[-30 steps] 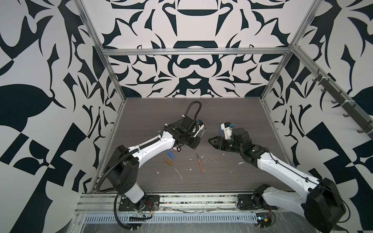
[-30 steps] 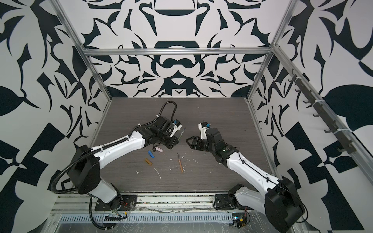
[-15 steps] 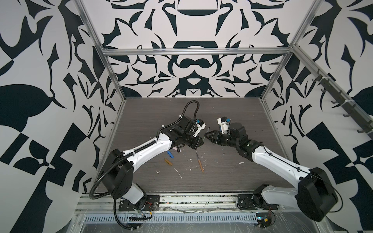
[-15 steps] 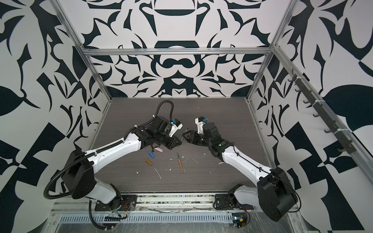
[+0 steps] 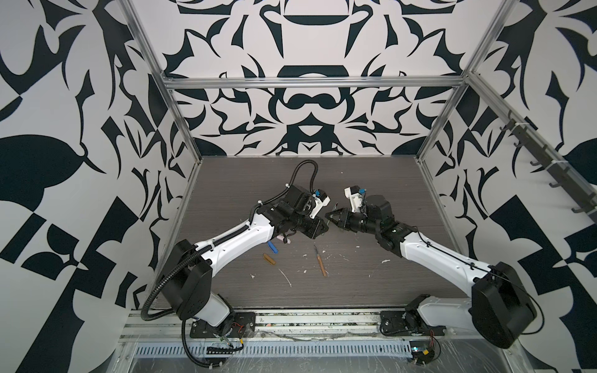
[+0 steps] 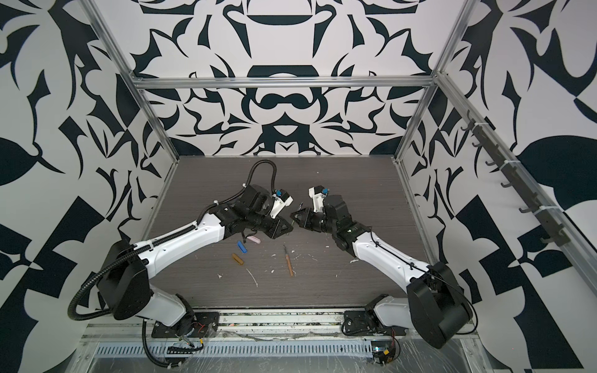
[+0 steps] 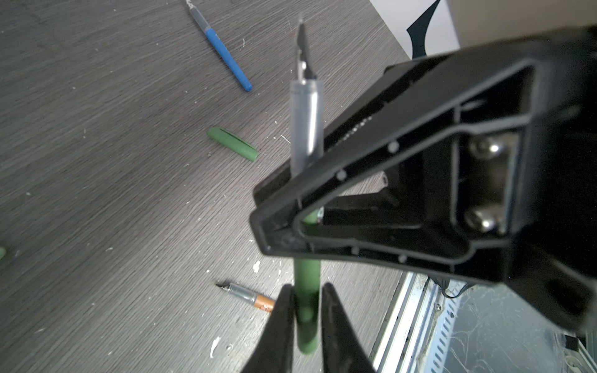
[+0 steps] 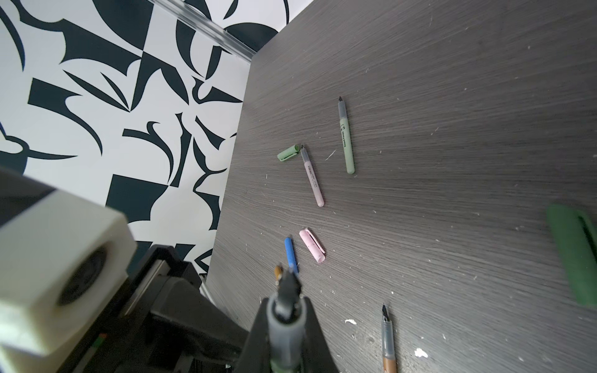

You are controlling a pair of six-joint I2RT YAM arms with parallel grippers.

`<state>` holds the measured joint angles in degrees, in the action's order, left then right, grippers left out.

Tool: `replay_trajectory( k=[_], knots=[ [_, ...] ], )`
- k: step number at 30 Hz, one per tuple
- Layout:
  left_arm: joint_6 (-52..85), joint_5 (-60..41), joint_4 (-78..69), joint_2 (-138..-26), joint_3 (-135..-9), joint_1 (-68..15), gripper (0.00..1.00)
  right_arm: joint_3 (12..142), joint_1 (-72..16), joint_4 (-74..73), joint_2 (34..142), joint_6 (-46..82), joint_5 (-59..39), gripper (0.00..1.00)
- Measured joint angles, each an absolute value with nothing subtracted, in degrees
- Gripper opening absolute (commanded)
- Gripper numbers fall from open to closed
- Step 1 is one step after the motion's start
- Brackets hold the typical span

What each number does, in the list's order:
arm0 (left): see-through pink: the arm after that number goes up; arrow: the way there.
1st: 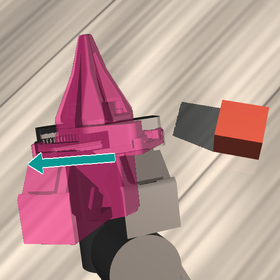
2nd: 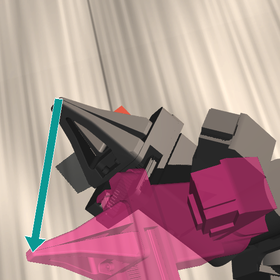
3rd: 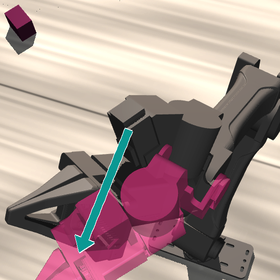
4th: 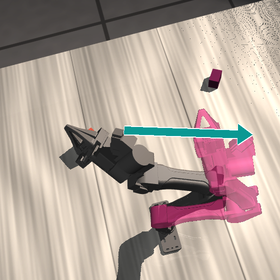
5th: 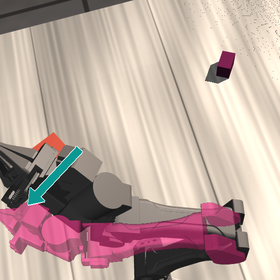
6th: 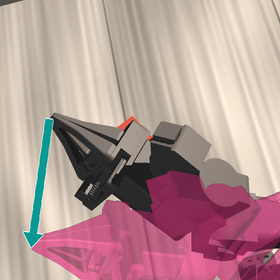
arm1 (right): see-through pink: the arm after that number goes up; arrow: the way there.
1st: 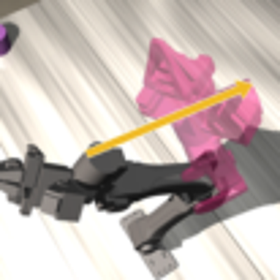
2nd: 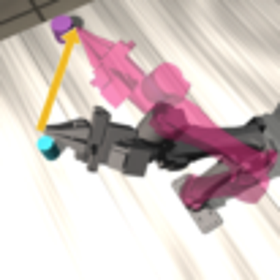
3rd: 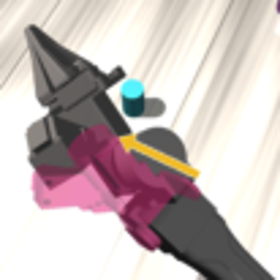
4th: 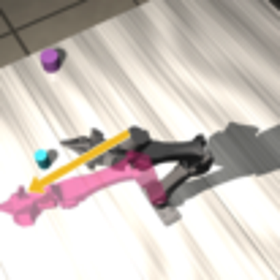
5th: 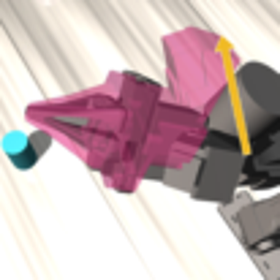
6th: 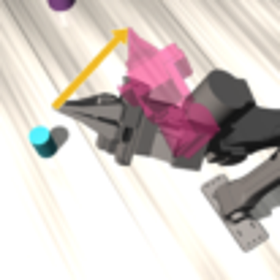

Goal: Insert the pens into the pen caps
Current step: 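Lift the green pen upright with the left gripper while the right gripper rises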

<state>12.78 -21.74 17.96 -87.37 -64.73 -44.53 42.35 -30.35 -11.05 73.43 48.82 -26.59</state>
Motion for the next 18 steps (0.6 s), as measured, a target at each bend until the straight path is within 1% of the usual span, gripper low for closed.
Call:
replay_trajectory(
  k=[1,3,7,9,15,18],
  knots=[
    [13.0,-22.3,16.8,-87.3,-64.1,-44.5,0.34,42.3,-30.3,-11.0,73.4,48.8,-26.6,0.03],
    [13.9,-23.5,14.1,-87.0,-62.3,-44.3,0.34,42.3,-30.3,-11.0,73.4,48.9,-26.6,0.02],
    [17.2,-26.2,7.9,-86.7,-58.3,-43.6,0.26,42.1,-30.3,-11.0,72.6,49.0,-26.6,0.01],
    [18.5,-27.1,5.8,-86.7,-57.5,-43.4,0.20,42.0,-30.3,-11.1,72.3,49.0,-26.6,0.00],
    [21.3,-27.7,0.5,-86.0,-55.4,-43.0,0.17,42.0,-30.3,-11.8,72.3,49.0,-26.9,0.00],
    [21.9,-28.0,-0.7,-85.6,-54.8,-43.0,0.13,42.0,-30.3,-12.0,72.3,49.0,-27.1,0.00]
  ],
)
